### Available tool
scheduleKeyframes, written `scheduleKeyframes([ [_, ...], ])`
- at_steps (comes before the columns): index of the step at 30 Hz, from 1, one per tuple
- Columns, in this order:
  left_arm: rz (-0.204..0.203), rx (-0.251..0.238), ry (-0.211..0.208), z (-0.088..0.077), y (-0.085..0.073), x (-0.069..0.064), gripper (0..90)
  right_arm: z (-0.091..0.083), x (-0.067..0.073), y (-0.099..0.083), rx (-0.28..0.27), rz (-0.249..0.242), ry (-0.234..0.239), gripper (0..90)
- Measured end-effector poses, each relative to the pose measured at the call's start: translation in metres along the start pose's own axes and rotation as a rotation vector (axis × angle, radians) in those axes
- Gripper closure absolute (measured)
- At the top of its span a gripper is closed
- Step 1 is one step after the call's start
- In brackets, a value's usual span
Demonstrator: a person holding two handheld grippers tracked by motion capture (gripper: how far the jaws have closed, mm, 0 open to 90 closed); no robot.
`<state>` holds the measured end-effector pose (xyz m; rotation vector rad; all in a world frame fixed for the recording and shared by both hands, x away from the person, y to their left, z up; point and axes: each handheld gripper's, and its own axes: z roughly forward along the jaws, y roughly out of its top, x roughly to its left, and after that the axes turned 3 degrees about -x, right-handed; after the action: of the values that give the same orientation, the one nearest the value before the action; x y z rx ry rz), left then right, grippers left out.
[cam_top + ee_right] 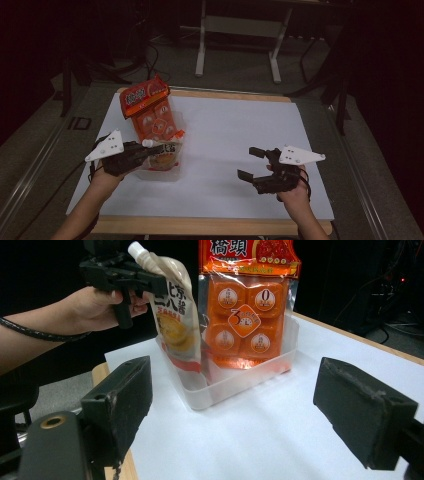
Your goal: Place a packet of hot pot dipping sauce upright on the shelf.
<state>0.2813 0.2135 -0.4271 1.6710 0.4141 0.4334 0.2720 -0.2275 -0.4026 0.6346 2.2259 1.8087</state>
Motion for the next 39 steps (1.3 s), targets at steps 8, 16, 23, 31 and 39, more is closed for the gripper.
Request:
scheduleKeyframes([
  [8,-0.038,0.039,0.008,0.002,-0.021,0.002,86.6,0.0,-0.001,-0.001,0.005,0.009,0.001,15.8],
  [16,-0.045,0.135,0.03,0.009,-0.038,-0.001,85.1,0.003,-0.001,-0.003,0.017,0.011,0.005,15.8],
  [23,-0.09,0.114,0.029,0.008,-0.042,0.0,74.5,0.005,-0.001,-0.004,0.031,0.016,0.008,15.8],
  [31,-0.09,0.118,0.061,0.005,-0.033,-0.001,58.3,0.005,-0.001,-0.005,0.04,0.017,0.01,15.8],
  [39,-0.073,0.106,0.086,0.004,-0.013,-0.007,43.1,0.005,-0.001,-0.004,0.042,0.015,0.012,15.8],
])
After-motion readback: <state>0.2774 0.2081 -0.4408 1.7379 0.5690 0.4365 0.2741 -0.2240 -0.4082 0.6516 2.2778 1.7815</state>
